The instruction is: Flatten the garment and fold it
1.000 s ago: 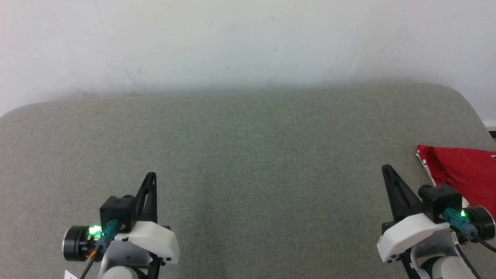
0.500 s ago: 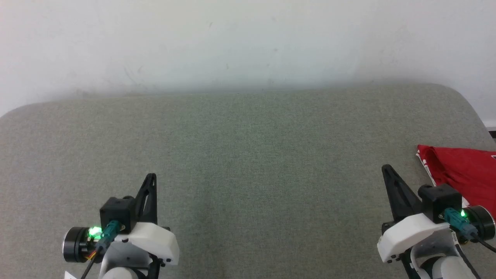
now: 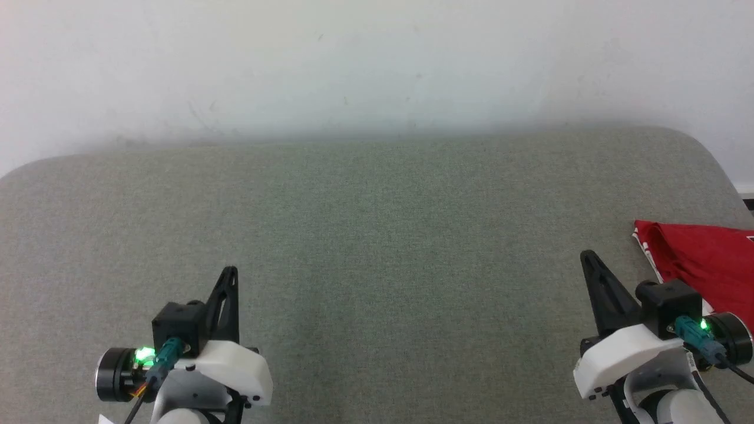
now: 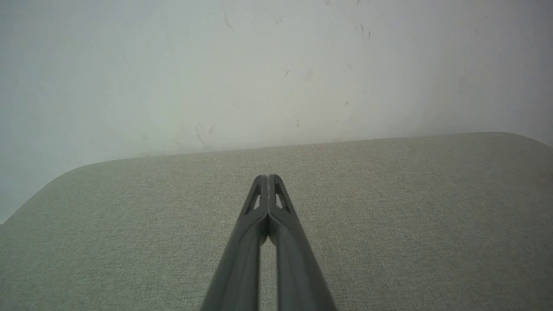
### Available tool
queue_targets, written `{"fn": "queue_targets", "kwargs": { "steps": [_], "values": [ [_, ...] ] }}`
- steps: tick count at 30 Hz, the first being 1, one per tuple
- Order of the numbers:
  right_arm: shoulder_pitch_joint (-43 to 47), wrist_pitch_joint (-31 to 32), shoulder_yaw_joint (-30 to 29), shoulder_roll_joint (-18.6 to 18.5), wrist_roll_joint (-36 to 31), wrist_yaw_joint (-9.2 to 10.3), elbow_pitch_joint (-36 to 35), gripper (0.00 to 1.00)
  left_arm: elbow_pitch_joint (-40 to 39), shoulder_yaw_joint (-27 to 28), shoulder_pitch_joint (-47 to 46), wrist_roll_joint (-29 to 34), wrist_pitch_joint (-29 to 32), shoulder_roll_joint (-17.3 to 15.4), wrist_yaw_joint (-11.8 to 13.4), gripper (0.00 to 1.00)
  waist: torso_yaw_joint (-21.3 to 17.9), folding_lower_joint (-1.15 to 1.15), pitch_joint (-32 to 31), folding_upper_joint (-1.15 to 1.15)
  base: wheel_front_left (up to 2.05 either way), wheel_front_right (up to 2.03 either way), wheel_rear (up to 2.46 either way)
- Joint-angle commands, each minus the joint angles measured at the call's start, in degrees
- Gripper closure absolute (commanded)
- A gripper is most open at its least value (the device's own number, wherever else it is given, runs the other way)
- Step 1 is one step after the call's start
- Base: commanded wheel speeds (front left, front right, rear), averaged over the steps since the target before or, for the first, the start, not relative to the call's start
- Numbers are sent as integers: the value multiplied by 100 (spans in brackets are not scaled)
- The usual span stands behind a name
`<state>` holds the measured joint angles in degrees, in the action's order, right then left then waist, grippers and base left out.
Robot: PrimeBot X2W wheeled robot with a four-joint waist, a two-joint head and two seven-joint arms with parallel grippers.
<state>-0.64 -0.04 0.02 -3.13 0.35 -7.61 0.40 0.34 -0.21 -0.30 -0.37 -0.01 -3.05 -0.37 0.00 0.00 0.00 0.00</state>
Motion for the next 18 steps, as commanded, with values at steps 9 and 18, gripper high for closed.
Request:
{"fn": "queue_targets", "kwargs": {
  "steps": [9, 18],
  "values": [
    [64, 4, -2, 25, -35, 12, -40, 100, -34, 21, 30, 37, 1, 17, 37, 100, 0, 0, 0, 0, 0, 0, 0],
    [64, 4, -2, 25, -35, 12, -40, 100, -34, 21, 30, 37, 1, 17, 37, 100, 0, 0, 0, 0, 0, 0, 0]
  ]
}}
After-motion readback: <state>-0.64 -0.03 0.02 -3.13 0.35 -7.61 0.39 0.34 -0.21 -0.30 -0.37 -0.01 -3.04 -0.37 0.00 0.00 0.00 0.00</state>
